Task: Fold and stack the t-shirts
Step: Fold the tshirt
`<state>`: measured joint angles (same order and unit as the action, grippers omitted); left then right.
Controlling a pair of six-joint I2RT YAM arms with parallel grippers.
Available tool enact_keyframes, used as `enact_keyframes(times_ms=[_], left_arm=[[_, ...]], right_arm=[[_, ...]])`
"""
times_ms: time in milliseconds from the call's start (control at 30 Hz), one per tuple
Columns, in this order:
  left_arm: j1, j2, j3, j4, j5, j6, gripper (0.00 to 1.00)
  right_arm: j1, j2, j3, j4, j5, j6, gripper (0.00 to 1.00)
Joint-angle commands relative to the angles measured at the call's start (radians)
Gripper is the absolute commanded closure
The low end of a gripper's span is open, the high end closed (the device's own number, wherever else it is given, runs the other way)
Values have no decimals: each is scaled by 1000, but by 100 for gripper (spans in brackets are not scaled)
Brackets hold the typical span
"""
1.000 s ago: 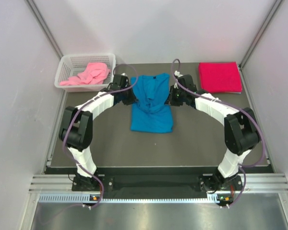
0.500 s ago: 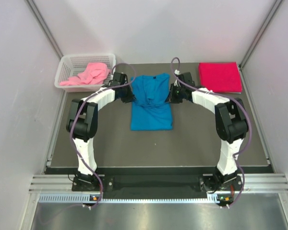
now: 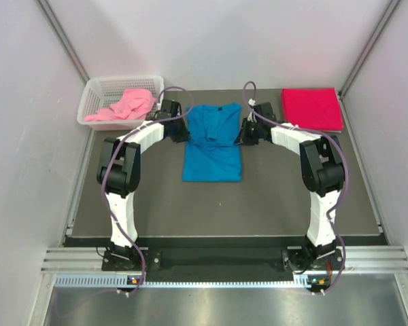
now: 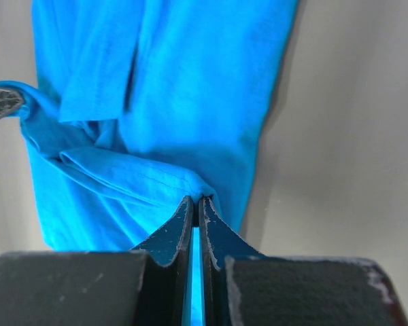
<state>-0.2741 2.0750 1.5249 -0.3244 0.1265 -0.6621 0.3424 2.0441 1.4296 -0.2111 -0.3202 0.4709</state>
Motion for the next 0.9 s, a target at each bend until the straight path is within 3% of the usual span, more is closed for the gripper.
enact_keyframes(times_ms=[0, 67, 133, 400, 533, 600, 667, 767, 867], left_arm=[[10, -9, 55, 4, -54, 30, 100], [10, -9, 66, 2, -53, 33, 98], [10, 7, 87, -5, -56, 36, 89], [12, 77, 158, -45, -99, 61, 86], [21, 88, 233, -120, -172, 105, 74], [21, 54, 267, -162, -194, 131, 59], [21, 18, 267, -182, -191, 174, 55], [19, -78, 222, -226, -183, 211, 54], [19, -218, 39, -223, -154, 217, 55]], right_arm=[[-25, 10, 69, 49, -19, -20, 99], [-25, 10, 75, 56, -25, -18, 98], [-26, 18, 84, 62, -23, -14, 98], [-29, 82, 129, 72, -16, -12, 94], [-36, 103, 179, 56, 18, -15, 86], [-37, 76, 204, 4, 17, -17, 77], [-37, 29, 186, -22, 41, -3, 61], [-37, -77, 108, -56, 55, 9, 52], [-28, -177, -36, -63, 50, -11, 50]])
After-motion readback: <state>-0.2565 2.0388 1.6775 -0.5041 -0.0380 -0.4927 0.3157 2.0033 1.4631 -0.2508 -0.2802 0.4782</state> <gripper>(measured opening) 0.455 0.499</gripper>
